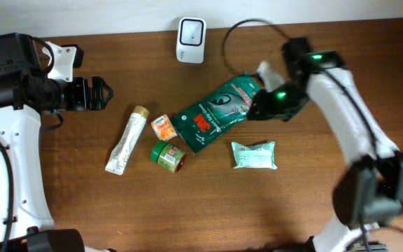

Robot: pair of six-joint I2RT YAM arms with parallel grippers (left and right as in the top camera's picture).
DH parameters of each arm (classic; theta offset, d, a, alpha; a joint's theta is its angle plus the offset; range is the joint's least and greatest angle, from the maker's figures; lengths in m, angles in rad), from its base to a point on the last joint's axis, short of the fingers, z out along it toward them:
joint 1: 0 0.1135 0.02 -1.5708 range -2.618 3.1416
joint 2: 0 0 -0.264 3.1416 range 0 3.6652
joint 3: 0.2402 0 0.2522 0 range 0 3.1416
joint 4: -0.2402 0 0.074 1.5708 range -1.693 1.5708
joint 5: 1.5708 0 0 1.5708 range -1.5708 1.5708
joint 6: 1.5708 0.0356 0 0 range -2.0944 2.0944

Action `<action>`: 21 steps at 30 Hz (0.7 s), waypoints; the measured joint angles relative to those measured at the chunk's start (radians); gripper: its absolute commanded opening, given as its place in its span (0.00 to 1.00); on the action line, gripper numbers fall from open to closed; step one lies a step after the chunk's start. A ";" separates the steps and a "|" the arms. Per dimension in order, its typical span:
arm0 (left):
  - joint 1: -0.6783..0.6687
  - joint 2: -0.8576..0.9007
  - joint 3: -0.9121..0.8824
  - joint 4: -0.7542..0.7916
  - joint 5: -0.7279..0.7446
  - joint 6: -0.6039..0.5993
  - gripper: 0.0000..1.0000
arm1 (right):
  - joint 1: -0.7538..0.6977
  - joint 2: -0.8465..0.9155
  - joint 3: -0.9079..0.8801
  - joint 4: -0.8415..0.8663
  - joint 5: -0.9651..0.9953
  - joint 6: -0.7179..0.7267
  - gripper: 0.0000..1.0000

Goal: Scan the item barcode

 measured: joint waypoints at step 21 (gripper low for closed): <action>0.000 0.000 0.000 0.000 0.000 0.000 0.99 | -0.198 -0.035 -0.612 0.401 -0.100 -0.042 0.73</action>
